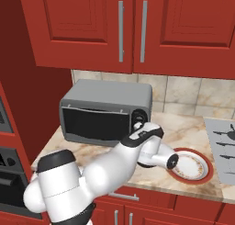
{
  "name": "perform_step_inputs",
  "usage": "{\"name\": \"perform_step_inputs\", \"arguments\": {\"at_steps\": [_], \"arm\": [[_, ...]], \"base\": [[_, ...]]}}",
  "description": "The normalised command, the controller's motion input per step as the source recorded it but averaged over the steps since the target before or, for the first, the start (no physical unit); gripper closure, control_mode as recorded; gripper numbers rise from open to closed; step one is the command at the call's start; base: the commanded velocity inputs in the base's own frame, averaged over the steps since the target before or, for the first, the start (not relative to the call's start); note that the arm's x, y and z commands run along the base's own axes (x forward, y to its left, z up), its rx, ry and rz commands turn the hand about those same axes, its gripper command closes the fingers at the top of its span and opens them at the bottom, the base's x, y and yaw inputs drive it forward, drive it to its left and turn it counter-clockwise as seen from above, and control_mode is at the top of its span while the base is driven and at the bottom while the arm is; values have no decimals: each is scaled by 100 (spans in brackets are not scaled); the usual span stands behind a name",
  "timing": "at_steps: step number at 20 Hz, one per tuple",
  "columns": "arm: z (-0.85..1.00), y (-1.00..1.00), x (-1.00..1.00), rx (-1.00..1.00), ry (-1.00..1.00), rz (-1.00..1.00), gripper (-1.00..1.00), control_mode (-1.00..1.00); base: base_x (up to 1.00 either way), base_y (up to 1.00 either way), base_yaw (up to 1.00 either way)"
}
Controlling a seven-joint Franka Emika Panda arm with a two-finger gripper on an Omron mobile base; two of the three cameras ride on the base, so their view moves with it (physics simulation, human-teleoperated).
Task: Pick up the bagel from the plate, place it on the toaster oven rack, close the door, and set the timer.
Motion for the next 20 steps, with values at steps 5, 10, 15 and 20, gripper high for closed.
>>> {"name": "perform_step_inputs", "arguments": {"at_steps": [5,10,15,20], "arm": [[-2,-36,3,5,0,5,100,-100],[-8,-2,11,0,4,-2,100,-100],[-26,2,-3,10,27,-32,100,-100],[-28,1,-1,33,22,-48,100,-100]], "base": [[0,0,0],[0,0,0],[0,0,0],[0,0,0]]}}
